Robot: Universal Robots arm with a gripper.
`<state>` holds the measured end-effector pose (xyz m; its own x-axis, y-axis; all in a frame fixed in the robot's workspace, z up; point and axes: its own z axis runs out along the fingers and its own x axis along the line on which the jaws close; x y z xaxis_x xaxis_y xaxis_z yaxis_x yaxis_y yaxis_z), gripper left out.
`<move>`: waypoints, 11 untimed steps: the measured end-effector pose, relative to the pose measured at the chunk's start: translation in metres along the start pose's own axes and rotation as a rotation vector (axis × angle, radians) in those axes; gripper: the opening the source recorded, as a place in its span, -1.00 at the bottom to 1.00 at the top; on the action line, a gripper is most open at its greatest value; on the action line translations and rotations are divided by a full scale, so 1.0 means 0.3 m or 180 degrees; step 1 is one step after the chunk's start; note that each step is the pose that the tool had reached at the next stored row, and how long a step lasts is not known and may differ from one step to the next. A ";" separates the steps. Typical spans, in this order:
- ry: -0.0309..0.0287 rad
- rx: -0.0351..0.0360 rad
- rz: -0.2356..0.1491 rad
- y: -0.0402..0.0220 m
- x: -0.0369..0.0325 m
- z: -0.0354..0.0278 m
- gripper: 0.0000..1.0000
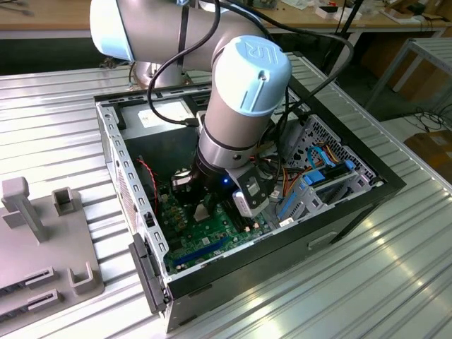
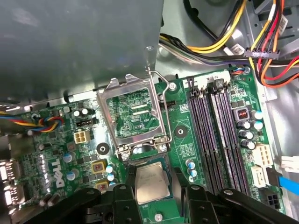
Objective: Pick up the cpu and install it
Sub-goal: 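Place the cpu into insertion slot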
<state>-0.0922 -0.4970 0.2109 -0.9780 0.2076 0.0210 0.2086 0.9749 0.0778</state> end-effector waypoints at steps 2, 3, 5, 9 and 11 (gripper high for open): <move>0.0015 -0.0001 -0.0108 0.000 -0.001 -0.001 -0.13; 0.0026 -0.0003 -0.0193 0.000 0.000 -0.001 -0.13; 0.0034 -0.0005 -0.0278 0.000 0.000 -0.001 -0.13; 0.0054 -0.0001 -0.0519 0.000 -0.001 0.001 -0.13; 0.0058 0.0000 -0.0576 -0.004 -0.002 0.001 -0.13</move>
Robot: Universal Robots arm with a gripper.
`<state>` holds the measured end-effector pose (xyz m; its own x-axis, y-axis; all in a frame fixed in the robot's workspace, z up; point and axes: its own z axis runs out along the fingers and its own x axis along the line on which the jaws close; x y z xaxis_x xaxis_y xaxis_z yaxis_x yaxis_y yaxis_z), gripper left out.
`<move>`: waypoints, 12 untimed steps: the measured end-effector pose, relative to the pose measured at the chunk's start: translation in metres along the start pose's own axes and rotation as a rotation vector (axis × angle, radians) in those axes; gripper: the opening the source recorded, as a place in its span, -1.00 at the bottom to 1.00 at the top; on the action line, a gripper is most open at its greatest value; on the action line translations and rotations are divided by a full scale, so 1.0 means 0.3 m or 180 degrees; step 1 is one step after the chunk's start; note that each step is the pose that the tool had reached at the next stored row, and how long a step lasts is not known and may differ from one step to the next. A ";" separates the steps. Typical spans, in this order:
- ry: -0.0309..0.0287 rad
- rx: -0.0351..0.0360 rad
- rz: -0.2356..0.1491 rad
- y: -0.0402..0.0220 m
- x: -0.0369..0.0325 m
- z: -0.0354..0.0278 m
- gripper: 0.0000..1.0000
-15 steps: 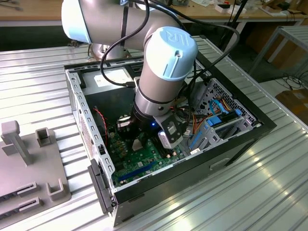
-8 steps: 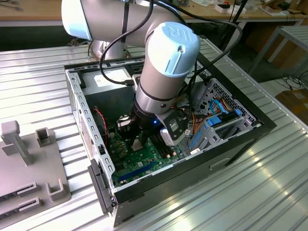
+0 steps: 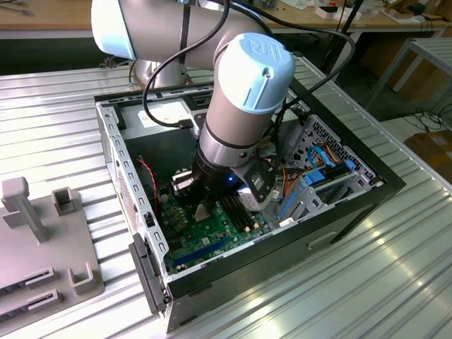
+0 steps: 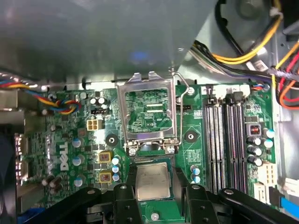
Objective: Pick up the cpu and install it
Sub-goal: 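Place the cpu into insertion slot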
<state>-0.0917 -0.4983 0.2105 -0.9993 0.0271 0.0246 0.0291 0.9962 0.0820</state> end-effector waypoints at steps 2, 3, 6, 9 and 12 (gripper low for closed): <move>0.0001 0.0001 -0.0011 -0.011 0.000 -0.001 -0.13; 0.0002 0.0001 -0.0012 -0.018 0.000 -0.002 -0.13; 0.0002 0.0001 -0.0014 -0.041 -0.001 -0.004 -0.13; 0.0002 0.0001 -0.0014 -0.055 -0.001 -0.005 -0.13; 0.0002 0.0001 -0.0016 -0.075 -0.002 -0.006 -0.13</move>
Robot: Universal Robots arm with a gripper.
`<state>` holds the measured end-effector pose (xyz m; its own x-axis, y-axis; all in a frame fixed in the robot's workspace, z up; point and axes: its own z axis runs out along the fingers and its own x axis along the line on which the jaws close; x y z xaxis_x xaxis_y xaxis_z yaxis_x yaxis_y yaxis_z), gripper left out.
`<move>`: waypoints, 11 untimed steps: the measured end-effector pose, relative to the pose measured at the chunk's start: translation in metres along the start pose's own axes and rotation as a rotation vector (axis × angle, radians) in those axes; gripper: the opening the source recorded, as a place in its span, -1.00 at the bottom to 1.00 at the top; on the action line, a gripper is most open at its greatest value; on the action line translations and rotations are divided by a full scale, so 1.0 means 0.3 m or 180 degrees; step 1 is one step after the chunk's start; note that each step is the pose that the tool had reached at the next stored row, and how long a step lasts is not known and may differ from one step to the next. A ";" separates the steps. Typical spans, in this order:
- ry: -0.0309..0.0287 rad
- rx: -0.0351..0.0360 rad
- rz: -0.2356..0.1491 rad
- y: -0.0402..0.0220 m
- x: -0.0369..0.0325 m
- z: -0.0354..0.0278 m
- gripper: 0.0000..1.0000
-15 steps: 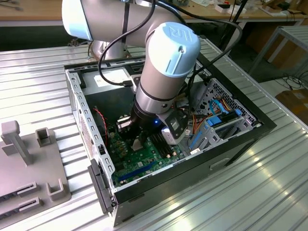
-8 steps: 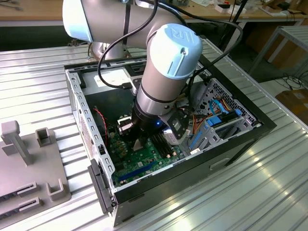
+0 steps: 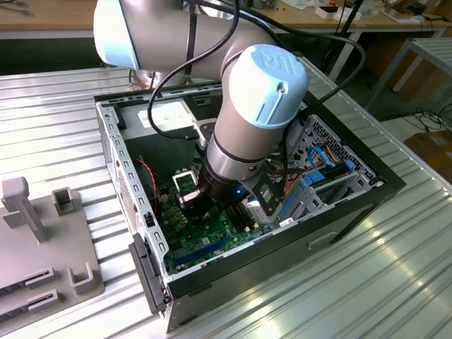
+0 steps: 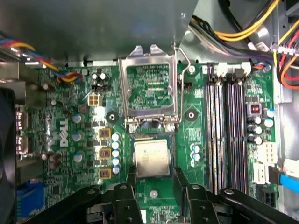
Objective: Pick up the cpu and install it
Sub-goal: 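Place the cpu into insertion slot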
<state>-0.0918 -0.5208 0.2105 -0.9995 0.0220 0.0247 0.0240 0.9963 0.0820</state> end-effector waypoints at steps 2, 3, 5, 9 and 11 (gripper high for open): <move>0.0000 0.0001 -0.0002 -0.008 0.000 -0.001 -0.13; 0.0000 0.0001 -0.0003 -0.010 0.000 -0.001 -0.13; 0.0001 0.0002 -0.0006 -0.016 0.000 -0.001 -0.13; 0.0000 0.0017 -0.0011 -0.025 -0.001 -0.001 -0.13; 0.0001 0.0030 -0.0014 -0.026 -0.001 -0.001 -0.13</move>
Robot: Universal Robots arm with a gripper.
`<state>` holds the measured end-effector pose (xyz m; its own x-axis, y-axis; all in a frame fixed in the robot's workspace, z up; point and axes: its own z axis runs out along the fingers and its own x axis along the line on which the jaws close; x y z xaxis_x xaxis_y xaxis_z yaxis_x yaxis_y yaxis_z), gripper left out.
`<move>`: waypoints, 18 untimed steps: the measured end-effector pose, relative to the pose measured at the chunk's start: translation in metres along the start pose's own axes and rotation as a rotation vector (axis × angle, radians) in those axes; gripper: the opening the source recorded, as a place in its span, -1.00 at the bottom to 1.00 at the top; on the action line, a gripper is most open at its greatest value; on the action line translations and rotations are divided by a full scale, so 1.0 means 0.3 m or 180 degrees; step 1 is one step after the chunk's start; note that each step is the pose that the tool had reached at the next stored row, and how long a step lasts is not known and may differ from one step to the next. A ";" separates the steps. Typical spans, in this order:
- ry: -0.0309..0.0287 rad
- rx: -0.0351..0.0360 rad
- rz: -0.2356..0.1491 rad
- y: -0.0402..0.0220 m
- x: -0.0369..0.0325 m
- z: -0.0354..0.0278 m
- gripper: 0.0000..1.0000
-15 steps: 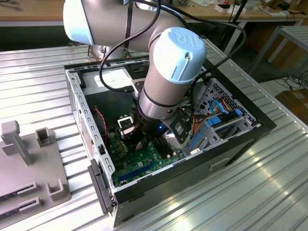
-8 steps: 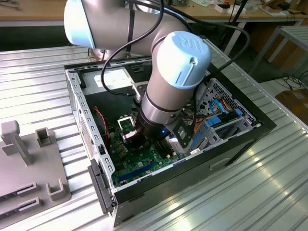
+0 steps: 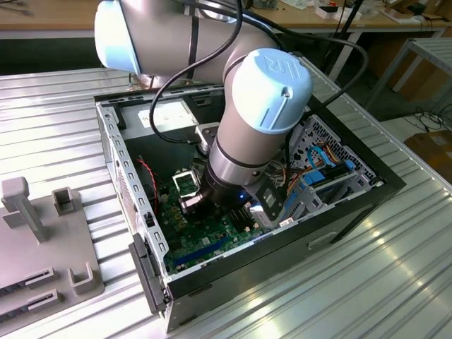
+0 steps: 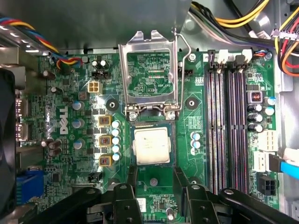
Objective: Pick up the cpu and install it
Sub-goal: 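Place the cpu into insertion slot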
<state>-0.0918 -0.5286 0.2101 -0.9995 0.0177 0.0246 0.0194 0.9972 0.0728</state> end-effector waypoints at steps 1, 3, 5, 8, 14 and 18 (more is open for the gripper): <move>0.0000 0.0007 -0.0001 -0.001 0.000 0.001 -0.13; 0.0000 0.0013 -0.0004 -0.001 0.000 0.005 -0.13; -0.0001 0.0015 -0.0004 -0.001 -0.001 0.012 -0.13; -0.0001 0.0016 -0.0004 -0.002 -0.001 0.019 -0.13; 0.0000 0.0016 -0.0012 0.000 -0.001 0.023 -0.13; 0.0001 0.0016 -0.0034 0.009 -0.001 0.025 -0.13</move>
<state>-0.0918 -0.5254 0.2028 -0.9997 0.0070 0.0243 0.0086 0.9977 0.0679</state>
